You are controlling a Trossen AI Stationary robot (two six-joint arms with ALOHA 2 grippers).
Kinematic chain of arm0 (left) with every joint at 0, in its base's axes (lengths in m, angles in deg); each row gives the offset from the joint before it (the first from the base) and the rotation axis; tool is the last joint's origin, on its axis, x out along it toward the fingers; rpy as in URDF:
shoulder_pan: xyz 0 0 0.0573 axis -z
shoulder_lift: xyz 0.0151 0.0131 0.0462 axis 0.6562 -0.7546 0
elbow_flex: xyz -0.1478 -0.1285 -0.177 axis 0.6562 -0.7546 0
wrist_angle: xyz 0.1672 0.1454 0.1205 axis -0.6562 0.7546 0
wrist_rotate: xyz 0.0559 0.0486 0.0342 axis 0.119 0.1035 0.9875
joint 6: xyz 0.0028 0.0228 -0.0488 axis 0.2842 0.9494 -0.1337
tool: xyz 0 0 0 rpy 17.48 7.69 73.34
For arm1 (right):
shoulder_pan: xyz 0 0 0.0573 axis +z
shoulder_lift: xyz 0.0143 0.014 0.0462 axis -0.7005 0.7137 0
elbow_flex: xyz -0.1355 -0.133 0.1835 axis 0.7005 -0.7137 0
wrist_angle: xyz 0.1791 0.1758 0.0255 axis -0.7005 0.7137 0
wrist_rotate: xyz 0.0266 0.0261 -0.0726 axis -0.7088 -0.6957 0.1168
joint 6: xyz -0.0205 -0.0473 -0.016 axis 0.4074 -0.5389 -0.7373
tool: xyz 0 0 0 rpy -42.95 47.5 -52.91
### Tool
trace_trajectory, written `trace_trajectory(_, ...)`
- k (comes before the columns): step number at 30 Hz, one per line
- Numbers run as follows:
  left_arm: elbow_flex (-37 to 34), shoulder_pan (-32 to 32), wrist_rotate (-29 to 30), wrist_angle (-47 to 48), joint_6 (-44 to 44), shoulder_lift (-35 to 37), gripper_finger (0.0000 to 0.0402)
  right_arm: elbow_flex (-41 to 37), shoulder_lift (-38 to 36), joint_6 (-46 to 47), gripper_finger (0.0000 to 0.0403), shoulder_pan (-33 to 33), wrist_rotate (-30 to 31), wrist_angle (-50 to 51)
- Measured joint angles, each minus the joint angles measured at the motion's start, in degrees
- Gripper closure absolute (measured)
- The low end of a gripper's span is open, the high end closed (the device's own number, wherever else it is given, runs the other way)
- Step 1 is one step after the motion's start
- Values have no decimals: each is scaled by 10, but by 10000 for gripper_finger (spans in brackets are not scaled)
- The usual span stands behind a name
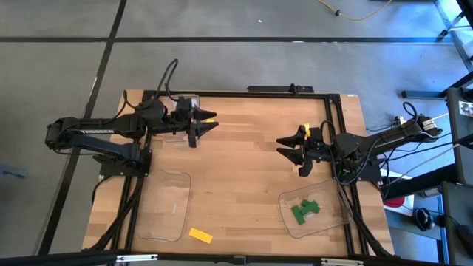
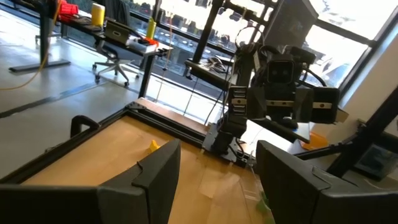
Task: Sort & place blocks by color
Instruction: Put the left yellow block into the bottom left transparent bin
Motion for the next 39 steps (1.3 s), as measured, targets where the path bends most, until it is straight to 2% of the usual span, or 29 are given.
trace_trajectory(5, 0, -1, -13, 10, -2, 0, 199, 0, 0, 0, 210, 0, 4, 0)
trace_trajectory(7, 15, -12, 4, 60, -18, -4, 199, 0, 0, 0, 210, 0, 11, 0)
trace_trajectory(10, 83, -46, -2, 191, -21, -40, 199, 0, 0, 0, 210, 0, 11, 0)
trace_trajectory(14, 212, -110, -45, 397, 39, -134, 199, 0, 0, 0, 210, 0, 11, 0)
trace_trajectory(19, 363, -192, -102, 599, 174, -284, 199, 0, 0, 0, 210, 0, 11, 1)
trace_trajectory(21, 408, -212, -107, 664, 240, -344, 199, 0, 0, 0, 210, 0, 11, 6)
trace_trajectory(23, 442, -224, -87, 712, 297, -400, 199, 0, 0, 1, 210, 0, 11, 12)
trace_trajectory(29, 475, -230, -10, 753, 379, -530, 199, 0, 0, 30, 210, 0, 11, 15)
trace_trajectory(39, 476, -207, 8, 753, 414, -651, 199, 0, 0, 60, 210, 0, 35, 18)
